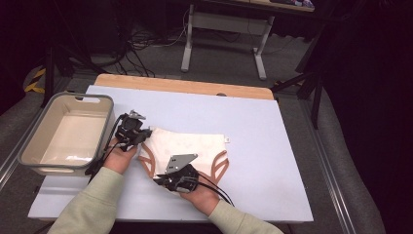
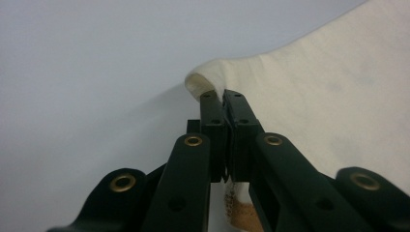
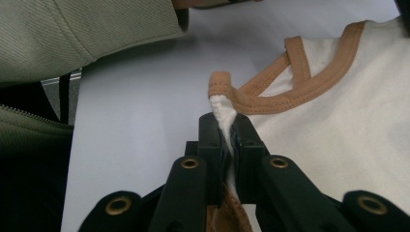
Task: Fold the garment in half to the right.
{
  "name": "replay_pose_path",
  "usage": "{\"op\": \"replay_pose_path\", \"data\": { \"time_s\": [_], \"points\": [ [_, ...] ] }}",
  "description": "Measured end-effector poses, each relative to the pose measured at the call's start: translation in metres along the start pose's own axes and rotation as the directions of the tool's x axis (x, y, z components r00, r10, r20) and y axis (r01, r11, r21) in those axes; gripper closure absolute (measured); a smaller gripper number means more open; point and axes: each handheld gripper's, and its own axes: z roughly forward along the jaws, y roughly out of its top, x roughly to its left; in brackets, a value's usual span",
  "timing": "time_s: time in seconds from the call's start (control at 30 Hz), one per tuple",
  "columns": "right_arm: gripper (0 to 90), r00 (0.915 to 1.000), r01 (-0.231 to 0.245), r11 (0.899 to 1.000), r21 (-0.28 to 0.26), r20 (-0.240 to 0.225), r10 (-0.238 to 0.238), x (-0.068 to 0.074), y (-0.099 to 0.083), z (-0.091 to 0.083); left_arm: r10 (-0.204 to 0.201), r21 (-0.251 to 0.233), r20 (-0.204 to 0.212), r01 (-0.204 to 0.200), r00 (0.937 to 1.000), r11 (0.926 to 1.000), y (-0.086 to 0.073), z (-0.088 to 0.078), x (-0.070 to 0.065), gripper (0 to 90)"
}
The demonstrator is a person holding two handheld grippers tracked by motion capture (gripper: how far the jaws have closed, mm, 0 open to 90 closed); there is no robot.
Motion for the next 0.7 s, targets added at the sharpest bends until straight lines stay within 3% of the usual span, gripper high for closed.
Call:
{"op": "replay_pose_path", "data": {
  "time_s": [0.2, 0.43, 0.53, 0.7],
  "points": [
    [85.1, 0.9997, 0.015, 1.000, 0.002, -0.018, -0.015, 0.003, 0.004, 0.004, -0.002, -0.028, -0.021, 0.001, 0.9998, 0.9996, -0.002, -0.009, -0.002, 87.9],
    [85.1, 0.9997, 0.008, 1.000, -0.009, -0.021, -0.008, 0.004, 0.005, 0.003, -0.017, -0.059, -0.008, 0.016, 0.9998, 0.9981, -0.001, -0.013, -0.003, 87.9],
    [85.2, 0.9998, 0.009, 1.000, -0.019, -0.015, -0.009, 0.003, 0.005, -0.001, -0.018, -0.084, 0.010, 0.019, 0.9998, 0.9963, 0.002, -0.015, -0.004, 87.9],
    [85.2, 0.9999, -0.009, 0.999, -0.045, 0.007, 0.010, 0.002, 0.004, -0.018, -0.036, -0.131, 0.094, 0.048, 0.9949, 0.9902, 0.011, -0.018, -0.010, 88.0]
  ]
}}
